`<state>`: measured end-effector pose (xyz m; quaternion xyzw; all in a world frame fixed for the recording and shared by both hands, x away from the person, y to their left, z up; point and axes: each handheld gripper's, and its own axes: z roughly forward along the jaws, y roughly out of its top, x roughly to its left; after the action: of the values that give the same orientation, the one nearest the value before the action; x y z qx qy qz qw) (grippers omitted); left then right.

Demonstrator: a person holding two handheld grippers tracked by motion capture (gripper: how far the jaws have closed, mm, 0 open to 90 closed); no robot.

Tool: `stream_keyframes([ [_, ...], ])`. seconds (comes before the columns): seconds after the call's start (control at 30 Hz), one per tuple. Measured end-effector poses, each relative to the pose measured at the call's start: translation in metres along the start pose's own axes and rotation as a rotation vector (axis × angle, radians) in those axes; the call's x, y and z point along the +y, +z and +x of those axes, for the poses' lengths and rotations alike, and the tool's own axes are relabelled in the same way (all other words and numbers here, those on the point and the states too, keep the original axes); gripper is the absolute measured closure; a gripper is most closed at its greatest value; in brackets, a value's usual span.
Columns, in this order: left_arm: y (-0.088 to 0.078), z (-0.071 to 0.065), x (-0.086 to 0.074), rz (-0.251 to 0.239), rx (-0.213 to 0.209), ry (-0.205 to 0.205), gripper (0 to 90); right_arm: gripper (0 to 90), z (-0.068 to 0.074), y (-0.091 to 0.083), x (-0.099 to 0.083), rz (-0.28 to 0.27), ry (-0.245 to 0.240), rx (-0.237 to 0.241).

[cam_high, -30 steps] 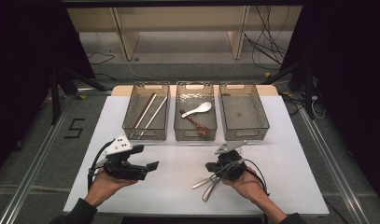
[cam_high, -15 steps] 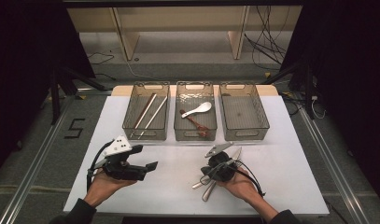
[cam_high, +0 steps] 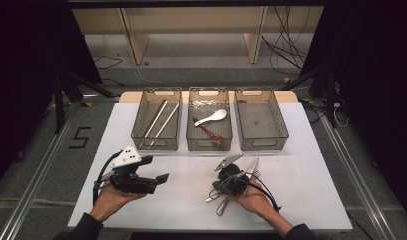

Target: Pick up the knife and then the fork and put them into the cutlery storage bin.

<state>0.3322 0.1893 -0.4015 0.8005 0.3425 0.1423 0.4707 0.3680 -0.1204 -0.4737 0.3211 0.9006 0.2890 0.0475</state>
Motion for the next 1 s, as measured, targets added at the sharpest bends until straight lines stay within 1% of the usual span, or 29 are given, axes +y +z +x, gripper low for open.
stream_keyframes([
  [0.1, 0.000, 0.000, 0.000, -0.004, 0.000, -0.006, 17.0, 90.0, 0.001, 0.002, 0.000, 0.013, -0.007, 0.002],
  [0.33, 0.000, 0.000, 0.000, 0.004, 0.002, 0.009, 17.0, 90.0, 0.001, 0.003, 0.000, 0.022, -0.004, 0.012],
  [0.5, 0.001, 0.000, -0.001, 0.006, 0.001, 0.009, 17.0, 90.0, 0.003, 0.001, -0.001, 0.044, -0.017, 0.037],
  [0.63, 0.001, -0.001, -0.001, 0.009, 0.000, 0.015, 17.1, 90.0, 0.005, -0.003, -0.005, 0.063, -0.017, 0.051],
  [0.67, 0.001, -0.001, -0.001, 0.010, 0.000, 0.017, 17.1, 90.0, 0.006, -0.005, -0.006, 0.070, -0.031, 0.054],
  [0.73, 0.001, -0.002, -0.001, 0.015, -0.003, 0.022, 17.1, 90.0, 0.008, -0.007, -0.008, 0.080, -0.042, 0.053],
  [0.83, 0.000, -0.002, -0.001, 0.011, 0.000, 0.023, 17.1, 90.0, 0.009, -0.010, -0.011, 0.095, -0.048, 0.059],
  [0.97, 0.001, -0.002, -0.001, 0.014, 0.001, 0.023, 17.1, 90.0, 0.010, -0.014, -0.015, 0.114, -0.068, 0.065],
  [1.0, 0.001, -0.002, -0.001, 0.014, 0.001, 0.024, 17.1, 90.0, 0.011, -0.015, -0.016, 0.120, -0.065, 0.069],
])
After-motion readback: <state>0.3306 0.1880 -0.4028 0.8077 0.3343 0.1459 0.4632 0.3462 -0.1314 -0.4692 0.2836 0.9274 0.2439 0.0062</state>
